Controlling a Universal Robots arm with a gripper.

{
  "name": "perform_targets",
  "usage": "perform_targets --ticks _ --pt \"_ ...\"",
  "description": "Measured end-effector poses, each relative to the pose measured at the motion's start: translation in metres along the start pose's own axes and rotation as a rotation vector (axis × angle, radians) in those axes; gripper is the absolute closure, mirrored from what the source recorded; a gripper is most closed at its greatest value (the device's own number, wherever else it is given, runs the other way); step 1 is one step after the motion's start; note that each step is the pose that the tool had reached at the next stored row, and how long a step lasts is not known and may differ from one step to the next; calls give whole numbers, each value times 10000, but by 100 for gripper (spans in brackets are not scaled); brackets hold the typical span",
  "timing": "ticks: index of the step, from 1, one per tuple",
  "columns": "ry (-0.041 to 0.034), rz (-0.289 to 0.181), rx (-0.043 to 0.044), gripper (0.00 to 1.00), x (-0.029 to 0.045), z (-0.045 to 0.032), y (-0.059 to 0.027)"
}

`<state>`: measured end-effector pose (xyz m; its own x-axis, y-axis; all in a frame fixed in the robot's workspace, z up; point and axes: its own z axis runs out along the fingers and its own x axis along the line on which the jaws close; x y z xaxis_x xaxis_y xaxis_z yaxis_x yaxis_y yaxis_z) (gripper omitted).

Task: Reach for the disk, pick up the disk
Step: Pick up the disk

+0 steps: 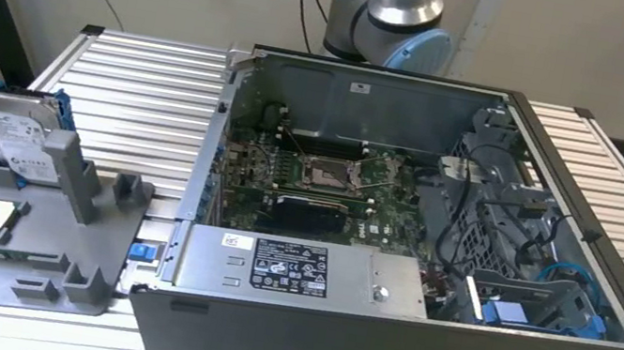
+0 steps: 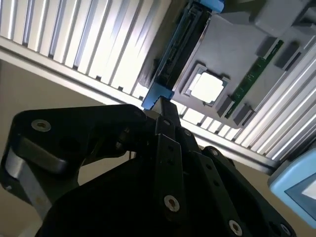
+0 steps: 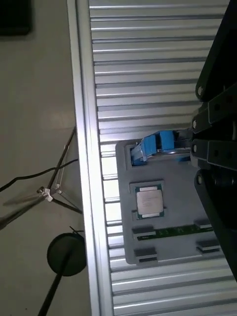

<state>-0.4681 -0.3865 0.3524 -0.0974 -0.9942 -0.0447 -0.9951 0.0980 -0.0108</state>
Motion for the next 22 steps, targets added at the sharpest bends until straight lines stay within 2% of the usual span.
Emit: perform_targets --ticks 4,5,22 --pt "3 -1 0 100 0 0 0" --pt "4 -1 -1 0 0 0 0" --pt "17 -2 1 0 0 14 -3"
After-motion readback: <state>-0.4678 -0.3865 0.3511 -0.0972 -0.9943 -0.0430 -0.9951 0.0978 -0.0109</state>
